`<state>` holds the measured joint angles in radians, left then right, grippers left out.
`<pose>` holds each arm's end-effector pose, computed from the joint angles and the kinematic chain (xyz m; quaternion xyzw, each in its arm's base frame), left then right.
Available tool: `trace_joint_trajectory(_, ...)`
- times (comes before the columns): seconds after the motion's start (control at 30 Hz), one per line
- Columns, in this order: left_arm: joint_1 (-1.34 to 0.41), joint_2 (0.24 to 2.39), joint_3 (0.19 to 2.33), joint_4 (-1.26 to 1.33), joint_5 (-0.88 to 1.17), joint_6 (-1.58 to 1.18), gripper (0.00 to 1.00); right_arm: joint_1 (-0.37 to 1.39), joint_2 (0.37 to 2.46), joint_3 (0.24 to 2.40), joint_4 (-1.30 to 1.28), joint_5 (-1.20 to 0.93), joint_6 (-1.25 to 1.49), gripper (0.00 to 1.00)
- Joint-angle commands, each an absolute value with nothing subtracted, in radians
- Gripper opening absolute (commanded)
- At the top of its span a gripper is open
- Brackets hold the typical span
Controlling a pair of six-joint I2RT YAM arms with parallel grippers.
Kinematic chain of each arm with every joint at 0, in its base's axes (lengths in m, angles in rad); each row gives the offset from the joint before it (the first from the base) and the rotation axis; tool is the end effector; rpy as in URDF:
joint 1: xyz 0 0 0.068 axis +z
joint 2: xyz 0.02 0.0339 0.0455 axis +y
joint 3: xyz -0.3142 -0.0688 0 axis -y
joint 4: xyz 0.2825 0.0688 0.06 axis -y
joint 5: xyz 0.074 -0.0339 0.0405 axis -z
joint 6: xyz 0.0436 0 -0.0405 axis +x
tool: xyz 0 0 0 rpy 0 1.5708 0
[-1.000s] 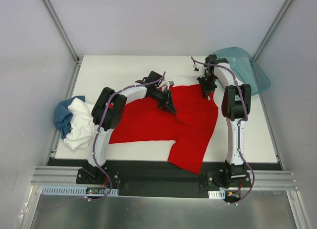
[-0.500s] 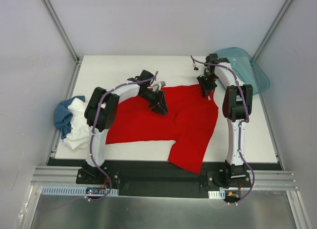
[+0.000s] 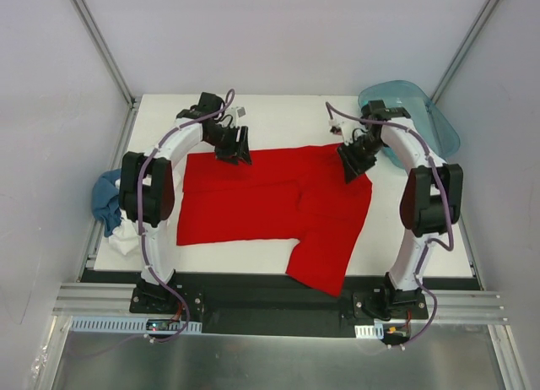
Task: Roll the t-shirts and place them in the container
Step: Fold the T-shirt at the center of the board.
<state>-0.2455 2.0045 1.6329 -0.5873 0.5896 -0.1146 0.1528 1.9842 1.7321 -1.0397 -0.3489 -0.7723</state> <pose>0.4795 -0.1451 0.2617 0.1470 0.9047 -0.3242 0.2339 0.4587 0.0857 0.2783 -0.4568 0.8620 0.1220 0.1828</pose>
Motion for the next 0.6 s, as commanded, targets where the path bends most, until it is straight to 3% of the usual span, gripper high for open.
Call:
trace_joint_trajectory(0.0, -0.212, 1.944, 1.621, -0.660, 0.518, -0.023, 0.57, 0.173, 1.818, 1.530, -1.088, -0.445, -1.068, 0.39)
trace_joint_trajectory(0.57, -0.186, 1.948, 1.586, -0.689, 0.474, 0.031, 0.58, 0.347, 1.680, 1.140, -0.881, -0.296, -1.580, 0.41)
